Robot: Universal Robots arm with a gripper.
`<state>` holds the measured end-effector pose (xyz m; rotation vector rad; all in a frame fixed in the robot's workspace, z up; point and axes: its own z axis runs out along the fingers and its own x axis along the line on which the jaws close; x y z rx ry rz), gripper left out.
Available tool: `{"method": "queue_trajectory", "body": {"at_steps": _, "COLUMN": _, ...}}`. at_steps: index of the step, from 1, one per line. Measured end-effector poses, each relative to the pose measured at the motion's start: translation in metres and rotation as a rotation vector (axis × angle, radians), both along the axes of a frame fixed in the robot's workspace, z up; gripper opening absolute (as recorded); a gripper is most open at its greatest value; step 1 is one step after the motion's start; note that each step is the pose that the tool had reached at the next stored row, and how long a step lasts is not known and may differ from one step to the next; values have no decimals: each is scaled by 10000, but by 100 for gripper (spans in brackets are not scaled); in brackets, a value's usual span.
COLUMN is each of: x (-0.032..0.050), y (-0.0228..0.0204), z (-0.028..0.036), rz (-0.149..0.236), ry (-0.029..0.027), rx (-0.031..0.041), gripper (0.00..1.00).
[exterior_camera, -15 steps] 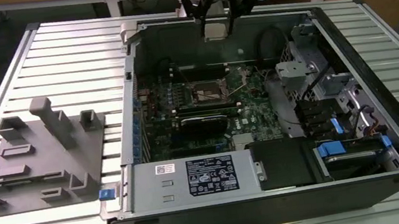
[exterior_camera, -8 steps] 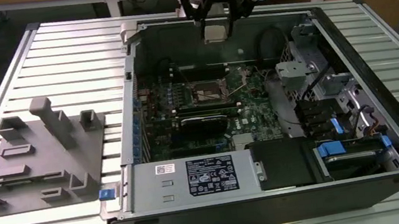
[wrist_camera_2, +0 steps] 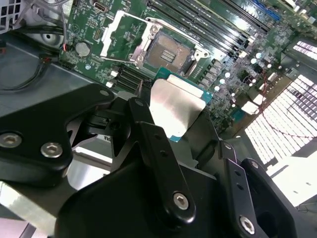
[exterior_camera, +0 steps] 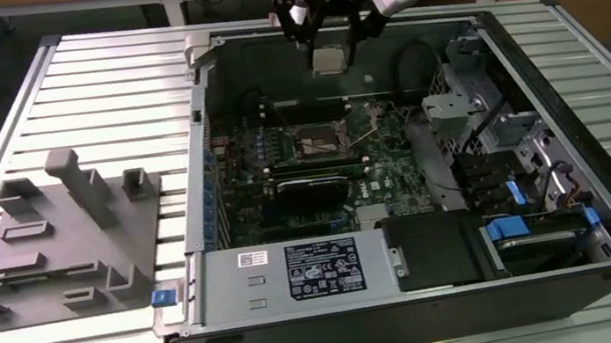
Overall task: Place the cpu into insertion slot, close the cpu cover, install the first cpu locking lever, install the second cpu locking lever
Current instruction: 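Place the cpu into insertion slot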
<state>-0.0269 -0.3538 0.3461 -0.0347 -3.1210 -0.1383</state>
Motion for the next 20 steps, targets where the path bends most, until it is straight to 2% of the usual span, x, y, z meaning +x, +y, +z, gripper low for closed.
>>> {"method": "queue_trajectory", "body": {"at_steps": 7, "x": 0, "y": 0, "z": -125, "rz": 4, "ry": 0, "rx": -2, "gripper": 54}}
{"method": "queue_trajectory", "body": {"at_steps": 15, "x": -1, "y": 0, "z": -136, "rz": 3, "ry": 0, "rx": -4, "gripper": 54}}
{"method": "queue_trajectory", "body": {"at_steps": 20, "x": -47, "y": 1, "z": -167, "rz": 3, "ry": -1, "rx": -3, "gripper": 54}}
